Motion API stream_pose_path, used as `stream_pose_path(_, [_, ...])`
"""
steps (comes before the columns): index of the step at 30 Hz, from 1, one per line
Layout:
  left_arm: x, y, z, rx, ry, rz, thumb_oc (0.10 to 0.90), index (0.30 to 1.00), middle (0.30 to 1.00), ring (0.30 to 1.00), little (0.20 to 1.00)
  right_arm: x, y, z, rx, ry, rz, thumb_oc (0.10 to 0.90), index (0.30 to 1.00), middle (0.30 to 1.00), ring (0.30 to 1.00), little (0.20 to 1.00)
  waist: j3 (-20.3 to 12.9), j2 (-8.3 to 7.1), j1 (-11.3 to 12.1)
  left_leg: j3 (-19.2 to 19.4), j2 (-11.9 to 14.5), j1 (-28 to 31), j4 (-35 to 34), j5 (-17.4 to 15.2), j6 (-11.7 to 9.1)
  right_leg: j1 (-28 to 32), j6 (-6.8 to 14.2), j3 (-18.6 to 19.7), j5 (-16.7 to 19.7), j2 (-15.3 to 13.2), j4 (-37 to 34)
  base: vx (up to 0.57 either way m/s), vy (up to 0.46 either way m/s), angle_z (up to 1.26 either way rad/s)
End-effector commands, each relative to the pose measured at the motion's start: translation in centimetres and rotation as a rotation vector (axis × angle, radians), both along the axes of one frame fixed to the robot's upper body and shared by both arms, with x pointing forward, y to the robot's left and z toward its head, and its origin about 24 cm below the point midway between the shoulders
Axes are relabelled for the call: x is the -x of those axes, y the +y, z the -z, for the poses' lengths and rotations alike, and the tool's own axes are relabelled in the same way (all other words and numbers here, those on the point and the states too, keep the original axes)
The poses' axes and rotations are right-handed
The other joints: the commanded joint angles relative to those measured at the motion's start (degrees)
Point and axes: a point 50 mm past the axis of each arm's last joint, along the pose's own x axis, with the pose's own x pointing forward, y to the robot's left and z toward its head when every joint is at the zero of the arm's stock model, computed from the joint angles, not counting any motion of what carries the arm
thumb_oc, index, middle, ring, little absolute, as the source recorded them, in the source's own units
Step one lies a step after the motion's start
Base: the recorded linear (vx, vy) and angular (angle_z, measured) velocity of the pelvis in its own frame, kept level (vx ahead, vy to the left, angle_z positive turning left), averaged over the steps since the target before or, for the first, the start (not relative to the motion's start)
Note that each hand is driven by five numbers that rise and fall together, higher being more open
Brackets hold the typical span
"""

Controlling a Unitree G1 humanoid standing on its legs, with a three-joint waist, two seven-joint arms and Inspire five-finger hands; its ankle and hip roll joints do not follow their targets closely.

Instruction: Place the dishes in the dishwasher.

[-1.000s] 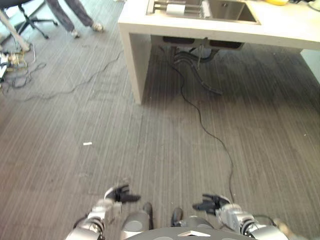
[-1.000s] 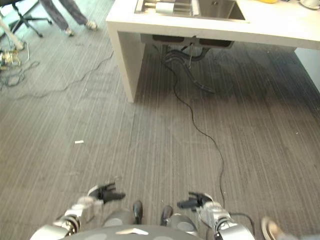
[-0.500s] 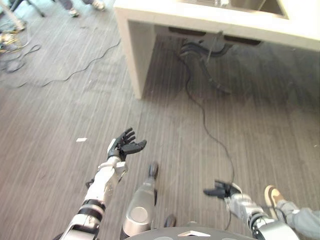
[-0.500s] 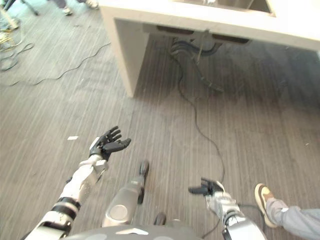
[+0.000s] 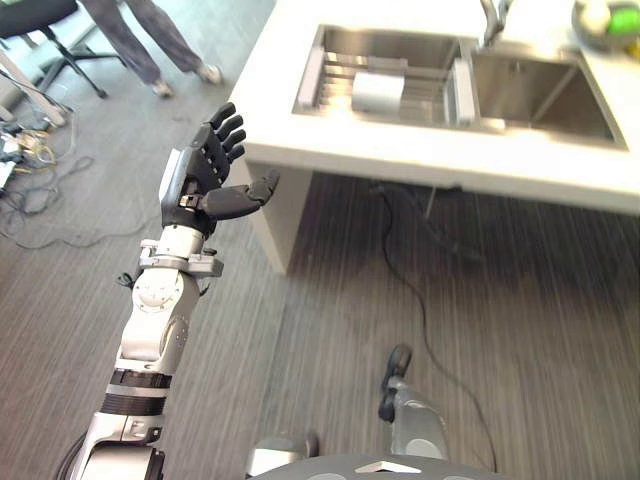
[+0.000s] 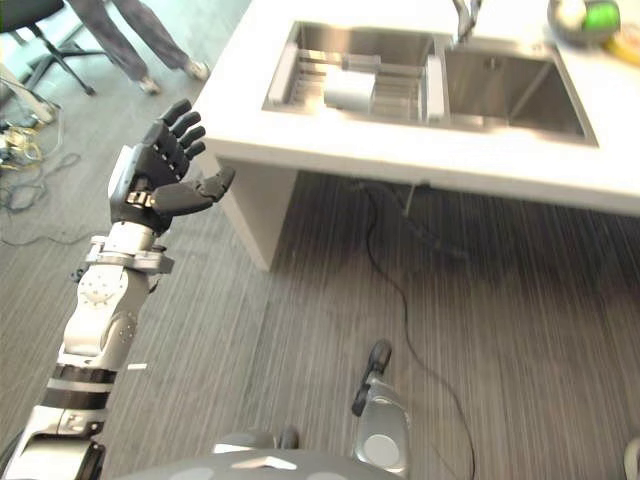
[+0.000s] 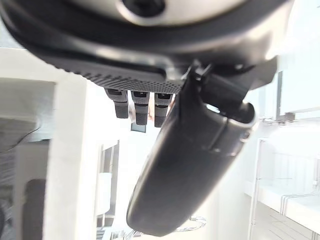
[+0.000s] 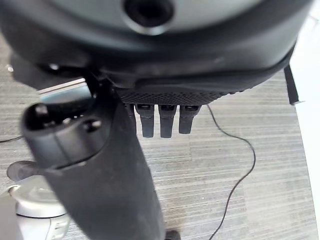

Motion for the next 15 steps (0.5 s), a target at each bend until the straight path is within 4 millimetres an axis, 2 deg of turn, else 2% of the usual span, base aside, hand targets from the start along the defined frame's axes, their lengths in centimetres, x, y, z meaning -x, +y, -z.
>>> stream_pose_path(1, [1.5,-2.5,-5.4,-0.016,-0.307,0.147,0.8,0.9,0.9,0.9,0.9,-4.6,-1.2,-0.5,0.022,-0.097,-0.097,0.8,0.9,0.9,0.9,0.9,-1.49,0.34,0.91,2.62,2.35,-9.93,0.06,2.16,3.28,12.4,8.09,0.27,1.67,1.46,-6.56,0.39,-0.196,0.54])
stream_pose_path(2, [1.7,-2.8,-5.6,-0.013,-0.323,0.167,0.8,0.9,0.9,0.9,0.9,-4.7,-1.2,-0.5,0.024,-0.101,-0.103,0.8,0.9,0.9,0.9,0.9,-2.0,0.25,0.75,2.44,2.64,-9.4,0.45,1.57,2.87,13.33,7.68,-0.1,1.29,2.07,-7.42,0.43,-0.294,-0.07])
stream_pose_path(4, [2.0,-3.2,-5.9,0.039,-0.34,0.211,0.8,0.9,0.9,0.9,0.9,-5.6,-1.3,-0.6,0.026,-0.127,-0.131,0.8,0.9,0.9,0.9,0.9,-3.32,0.35,0.71,1.79,4.02,-8.78,3.86,2.78,1.06,15.83,6.29,-0.65,0.31,4.48,-9.17,0.3,-0.265,-0.19])
stream_pose_path(6, [2.0,-3.2,-5.9,0.04,-0.34,0.211,0.8,0.9,0.9,0.9,0.9,-5.6,-1.3,-0.6,0.026,-0.126,-0.131,0.8,0.9,0.9,0.9,0.9,-3.28,0.45,0.65,1.71,4.12,-8.82,4.11,2.61,0.99,16.0,6.24,-0.76,0.35,4.6,-9.32,0.09,-0.123,0.05])
stream_pose_path(8, [1.5,-4.2,-6.2,0.089,-0.344,0.241,0.8,0.9,0.9,0.9,0.9,-6.9,-1.5,-0.8,0.045,-0.165,-0.146,0.8,0.9,0.9,0.9,0.9,-2.68,0.27,0.71,1.87,4.94,-13.4,18.18,5.06,-0.92,18.6,3.21,0.4,-2.58,7.22,-9.97,0.21,-0.319,-0.09])
stream_pose_path(9, [1.3,-4.4,-6.1,0.104,-0.342,0.244,0.8,0.9,0.9,0.9,0.9,-7.2,-1.7,-0.9,0.056,-0.175,-0.149,0.8,0.9,0.9,0.9,0.9,-2.45,0.33,0.9,1.86,5.11,-15.04,19.79,5.6,-1.02,19.16,2.84,0.51,-3.02,7.45,-10.29,0.15,-0.188,-0.25])
stream_pose_path(11, [1.1,-4.8,-6.1,0.119,-0.338,0.251,0.8,0.9,0.9,0.9,0.9,-7.6,-1.9,-1.1,0.065,-0.188,-0.148,0.8,0.9,0.9,0.9,0.9,-2.47,0.45,1.0,2.16,5.49,-16.24,17.32,4.97,-0.62,19.91,2.95,0.3,-3.57,7.62,-11.05,0.1,-0.04,-0.46])
stream_pose_path(12, [0.9,-5.3,-5.9,0.125,-0.324,0.264,0.8,0.9,0.9,0.9,0.9,-7.6,-2.1,-1.1,0.07,-0.193,-0.146,0.8,0.9,0.9,0.9,0.9,-2.28,-0.07,1.35,2.27,5.27,-18.59,13.1,4.2,-0.4,20.83,3.46,0.69,-3.42,6.97,-12.34,0.12,0.01,-0.27])
stream_pose_path(14, [0.8,-5.6,-5.8,0.122,-0.319,0.276,0.8,0.9,0.9,0.9,0.9,-7.5,-2.0,-1.1,0.066,-0.196,-0.14,0.8,0.9,0.9,0.9,0.9,-2.19,-0.21,1.61,2.57,5.61,-19.05,9.58,5.44,-0.6,21.24,3.7,0.91,-3.22,6.85,-12.93,0.09,0.018,-0.06])
stream_pose_path(15, [0.6,-5.9,-5.9,0.111,-0.317,0.29,0.8,0.9,0.9,0.9,0.9,-7.6,-2.0,-1.1,0.071,-0.202,-0.132,0.8,0.9,0.9,0.9,0.9,-1.86,-0.02,1.83,2.98,6.36,-20.16,5.73,8.42,-1.08,21.93,3.9,0.78,-3.22,7.09,-13.52,0.08,0.035,-0.19])
